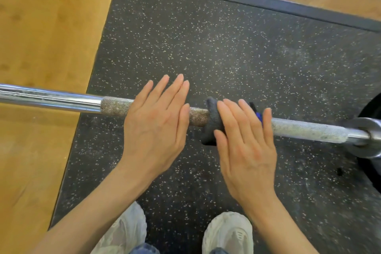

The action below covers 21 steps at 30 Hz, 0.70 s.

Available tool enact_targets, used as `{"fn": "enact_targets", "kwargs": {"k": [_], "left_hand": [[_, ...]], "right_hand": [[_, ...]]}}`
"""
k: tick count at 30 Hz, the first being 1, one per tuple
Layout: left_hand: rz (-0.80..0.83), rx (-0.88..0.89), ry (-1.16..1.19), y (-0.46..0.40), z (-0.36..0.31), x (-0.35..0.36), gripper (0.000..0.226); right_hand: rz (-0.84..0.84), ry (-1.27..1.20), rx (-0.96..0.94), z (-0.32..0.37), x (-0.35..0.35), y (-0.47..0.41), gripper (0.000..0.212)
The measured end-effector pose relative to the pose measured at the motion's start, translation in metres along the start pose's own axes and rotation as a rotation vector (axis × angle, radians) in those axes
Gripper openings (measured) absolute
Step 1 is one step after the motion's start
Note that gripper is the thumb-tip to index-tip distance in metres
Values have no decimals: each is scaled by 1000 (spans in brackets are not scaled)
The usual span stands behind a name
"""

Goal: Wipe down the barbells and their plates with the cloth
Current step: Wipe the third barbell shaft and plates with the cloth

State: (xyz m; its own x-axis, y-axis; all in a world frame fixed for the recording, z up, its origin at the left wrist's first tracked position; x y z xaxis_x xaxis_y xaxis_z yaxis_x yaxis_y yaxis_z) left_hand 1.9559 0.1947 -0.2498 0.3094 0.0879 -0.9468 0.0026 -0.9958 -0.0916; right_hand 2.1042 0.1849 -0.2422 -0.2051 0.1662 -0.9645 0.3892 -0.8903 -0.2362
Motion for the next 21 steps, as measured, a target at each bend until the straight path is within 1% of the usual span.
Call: {"fn": "enact_targets", "kwargs": {"k": [2,4,5,7,9,10,12,14,15,17,19,21], "left_hand": [[0,-12,10,3,-1,0,52],[-1,-14,11,6,-1,0,52],[-2,-12,7,9,-1,-1,52],[-7,-3,0,13,0,-1,52],[-8,10,-9,17,-2,-1,50],[-8,16,-9,20,-4,-1,49],[-14,24,-5,24,-7,-1,49],[-26,34,-7,29,-7,0,49],[-33,38,-9,32,-6,0,49],[-38,47,-13,38,-5,0,49],[-33,54,-15,43,-7,0,50],[-39,58,-9,48,-10,-1,50]], "right_hand": [[-9,-24,89,-6,-4,2,45],[-12,-82,159,5,-3,1,46],[-5,-104,158,13,-1,1,46],[21,-112,73,25,1,0,45],[55,-67,-7,16,0,5,45],[69,-47,6,3,-3,10,45],[69,-52,105,-14,-10,16,46],[75,-81,161,-2,-9,12,48],[87,-89,150,11,-5,10,48],[103,-97,59,34,1,10,48],[123,-66,-24,30,1,18,47],[116,-26,-13,11,-6,30,47]]}}
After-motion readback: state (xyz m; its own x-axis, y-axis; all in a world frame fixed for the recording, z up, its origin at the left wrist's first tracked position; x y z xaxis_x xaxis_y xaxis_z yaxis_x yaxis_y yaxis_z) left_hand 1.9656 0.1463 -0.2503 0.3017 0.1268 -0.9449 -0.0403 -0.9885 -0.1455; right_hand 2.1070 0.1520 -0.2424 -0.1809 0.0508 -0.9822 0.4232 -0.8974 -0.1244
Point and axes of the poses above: each hand's wrist, its own y-axis away from the middle knuckle, its own x-axis out of the palm, z = x × y, the point moved 9 cm from there along -y, towards the middle knuckle, and after that the axes turned 3 degrees about y, right-handed, at the moved point
